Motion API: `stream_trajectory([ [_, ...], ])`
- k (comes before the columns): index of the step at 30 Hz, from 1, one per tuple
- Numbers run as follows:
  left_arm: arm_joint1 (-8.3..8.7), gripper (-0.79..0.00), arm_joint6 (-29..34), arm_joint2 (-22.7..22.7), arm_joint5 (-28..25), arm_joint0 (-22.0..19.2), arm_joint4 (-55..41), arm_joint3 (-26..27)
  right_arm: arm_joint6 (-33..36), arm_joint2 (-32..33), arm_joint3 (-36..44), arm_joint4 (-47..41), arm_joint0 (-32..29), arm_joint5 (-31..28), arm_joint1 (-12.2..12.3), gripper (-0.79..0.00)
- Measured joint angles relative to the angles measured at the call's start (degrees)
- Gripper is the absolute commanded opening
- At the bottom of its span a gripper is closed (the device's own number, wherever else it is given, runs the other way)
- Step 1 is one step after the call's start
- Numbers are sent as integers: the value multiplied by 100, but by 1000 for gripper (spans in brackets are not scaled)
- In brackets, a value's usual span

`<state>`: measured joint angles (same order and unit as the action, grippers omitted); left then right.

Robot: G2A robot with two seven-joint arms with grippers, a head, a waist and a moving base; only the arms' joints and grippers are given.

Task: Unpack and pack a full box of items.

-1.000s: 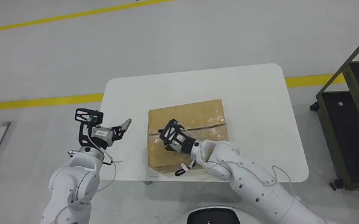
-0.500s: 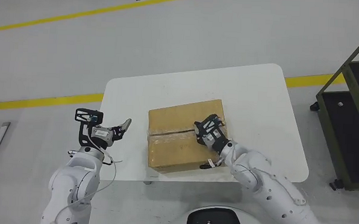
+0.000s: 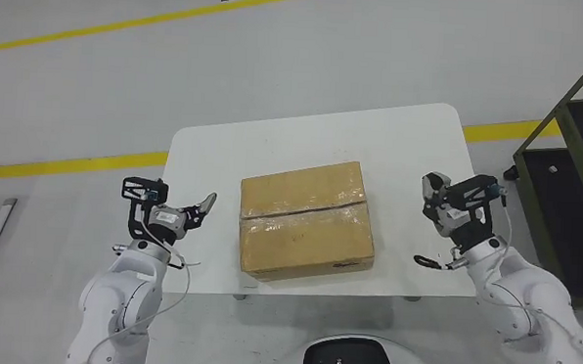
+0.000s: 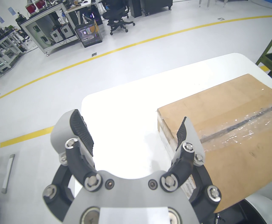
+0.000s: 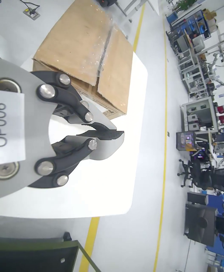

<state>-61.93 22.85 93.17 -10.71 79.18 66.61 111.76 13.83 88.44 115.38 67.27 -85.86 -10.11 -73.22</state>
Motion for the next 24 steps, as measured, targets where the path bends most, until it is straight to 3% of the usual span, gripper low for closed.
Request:
stream_trajectory([
  [4, 4, 0, -159, 135, -195, 154, -237, 198, 62, 187, 524, 120, -287, -64, 29, -785],
  [9, -11, 0, -317, 267, 45, 306, -285, 551, -6, 274, 809, 92, -524, -28, 39, -770],
  [10, -13, 0, -314, 280, 66, 327, -306, 585, -26, 287, 838, 88, -557, -29, 41, -483],
  [11, -13, 0, -293, 292, 85, 346, -295, 613, -19, 289, 856, 79, -589, -62, 44, 0],
  [12, -12, 0, -249, 295, 103, 368, -221, 647, 27, 290, 864, 59, -614, -140, 50, 0],
  [13, -11, -1, -230, 294, 108, 377, -176, 661, 53, 292, 864, 50, -619, -173, 53, -771],
  [14, -10, 0, -223, 292, 109, 379, -156, 665, 64, 293, 863, 46, -619, -184, 54, -740],
  [21, -10, 0, -226, 290, 107, 377, -158, 662, 62, 293, 860, 47, -616, -178, 53, -287],
  [24, -10, 0, -226, 290, 107, 377, -158, 662, 62, 293, 860, 48, -616, -178, 53, -157],
])
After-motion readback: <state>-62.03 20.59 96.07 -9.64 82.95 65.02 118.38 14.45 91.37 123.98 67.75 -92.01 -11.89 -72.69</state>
